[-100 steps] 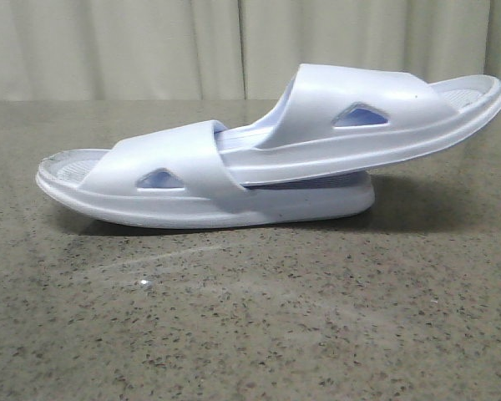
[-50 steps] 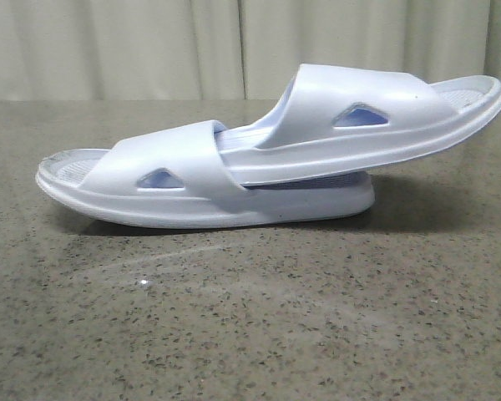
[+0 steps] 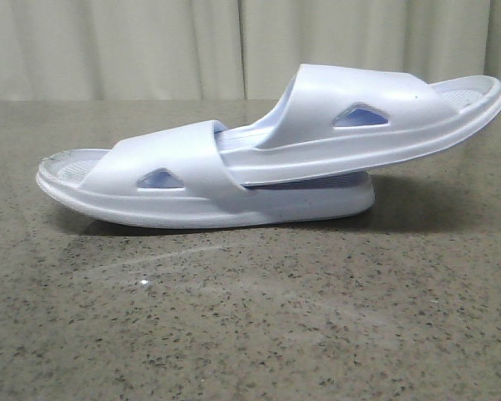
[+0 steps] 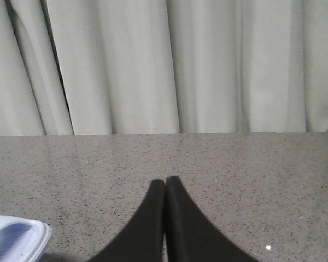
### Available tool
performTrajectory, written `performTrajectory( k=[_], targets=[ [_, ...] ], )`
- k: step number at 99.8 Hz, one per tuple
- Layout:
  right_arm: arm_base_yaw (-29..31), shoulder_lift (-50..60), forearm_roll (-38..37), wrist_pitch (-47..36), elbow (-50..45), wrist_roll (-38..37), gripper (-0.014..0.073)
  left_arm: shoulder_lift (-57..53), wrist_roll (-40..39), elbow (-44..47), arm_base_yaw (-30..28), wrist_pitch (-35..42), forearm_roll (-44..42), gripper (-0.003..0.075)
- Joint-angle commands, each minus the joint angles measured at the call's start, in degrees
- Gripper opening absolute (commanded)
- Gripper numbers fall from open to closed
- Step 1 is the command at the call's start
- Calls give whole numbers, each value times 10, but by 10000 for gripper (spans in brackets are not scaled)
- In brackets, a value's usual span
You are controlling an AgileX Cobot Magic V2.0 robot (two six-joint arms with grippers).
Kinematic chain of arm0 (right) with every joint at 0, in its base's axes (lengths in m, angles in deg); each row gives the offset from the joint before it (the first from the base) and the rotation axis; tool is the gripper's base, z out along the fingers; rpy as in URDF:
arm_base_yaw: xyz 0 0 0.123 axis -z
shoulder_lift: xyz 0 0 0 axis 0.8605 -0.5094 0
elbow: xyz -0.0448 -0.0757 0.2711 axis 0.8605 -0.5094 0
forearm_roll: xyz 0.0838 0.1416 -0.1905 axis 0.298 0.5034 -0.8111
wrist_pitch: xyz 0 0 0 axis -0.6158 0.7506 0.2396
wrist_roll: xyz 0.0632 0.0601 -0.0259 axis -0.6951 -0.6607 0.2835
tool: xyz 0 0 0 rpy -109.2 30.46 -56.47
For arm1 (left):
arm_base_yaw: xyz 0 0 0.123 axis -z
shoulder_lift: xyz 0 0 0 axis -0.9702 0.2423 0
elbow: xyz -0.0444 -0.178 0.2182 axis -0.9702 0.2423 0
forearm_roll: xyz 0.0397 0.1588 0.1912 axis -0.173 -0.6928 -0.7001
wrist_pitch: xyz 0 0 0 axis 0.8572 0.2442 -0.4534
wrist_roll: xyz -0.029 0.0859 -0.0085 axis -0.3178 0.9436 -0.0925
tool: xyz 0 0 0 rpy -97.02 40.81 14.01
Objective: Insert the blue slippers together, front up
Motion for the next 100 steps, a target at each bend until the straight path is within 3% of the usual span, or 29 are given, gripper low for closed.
performTrajectory(
  k=[1, 43, 100],
  targets=[
    [1, -3, -2, -39, 15, 9, -107, -12, -132, -15, 4, 2, -146, 16],
    [1, -3, -2, -39, 15, 9, -107, -102, -682, 64, -3, 21, -671, 16],
    [1, -3, -2, -39, 15, 9, -107, -197, -702, 154, -33, 23, -693, 16]
  ],
)
